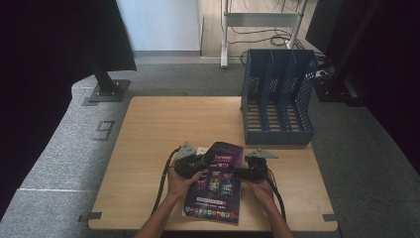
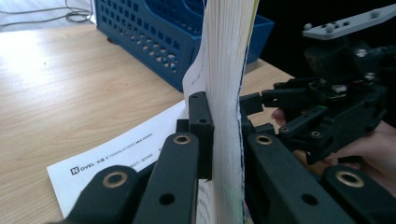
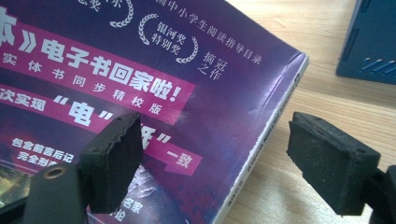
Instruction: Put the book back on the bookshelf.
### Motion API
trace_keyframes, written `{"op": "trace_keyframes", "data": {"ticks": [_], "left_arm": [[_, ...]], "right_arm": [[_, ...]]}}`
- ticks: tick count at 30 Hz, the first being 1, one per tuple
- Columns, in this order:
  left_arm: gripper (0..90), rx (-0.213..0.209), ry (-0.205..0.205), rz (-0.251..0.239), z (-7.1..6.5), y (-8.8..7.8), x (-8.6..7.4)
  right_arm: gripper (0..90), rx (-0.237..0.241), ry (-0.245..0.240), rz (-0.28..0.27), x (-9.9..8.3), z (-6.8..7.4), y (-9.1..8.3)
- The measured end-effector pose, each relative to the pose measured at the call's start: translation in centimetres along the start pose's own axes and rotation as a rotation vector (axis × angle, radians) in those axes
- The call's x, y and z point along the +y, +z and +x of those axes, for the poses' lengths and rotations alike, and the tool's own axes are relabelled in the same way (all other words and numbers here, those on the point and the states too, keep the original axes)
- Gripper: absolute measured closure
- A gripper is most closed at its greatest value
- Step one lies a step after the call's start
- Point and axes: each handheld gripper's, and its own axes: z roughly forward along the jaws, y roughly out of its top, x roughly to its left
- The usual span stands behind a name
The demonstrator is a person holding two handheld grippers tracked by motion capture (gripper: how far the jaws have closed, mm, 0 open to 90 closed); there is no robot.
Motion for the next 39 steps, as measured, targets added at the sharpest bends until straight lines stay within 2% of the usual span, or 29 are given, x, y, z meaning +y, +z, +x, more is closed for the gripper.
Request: {"op": "trace_keyframes", "data": {"ticks": [9, 20, 30, 39], "left_arm": [[85.8, -0.010, -0.001, -0.007, -0.2, -0.1, 0.2], [85.9, -0.007, 0.005, -0.024, -0.5, -0.3, 0.3], [85.6, 0.003, -0.014, -0.018, 0.2, -0.2, -0.1], [85.4, 0.043, -0.043, 0.043, 1.4, 1.1, -1.2]], "right_arm": [[14.6, 0.050, -0.009, 0.019, 0.2, 0.2, 0.0], [14.4, 0.096, 0.007, 0.031, 0.2, 0.1, 0.1], [20.5, 0.077, -0.008, 0.021, 0.3, 0.3, -0.2], [26.6, 0.080, -0.030, 0.009, 0.7, 0.7, -0.8]]}}
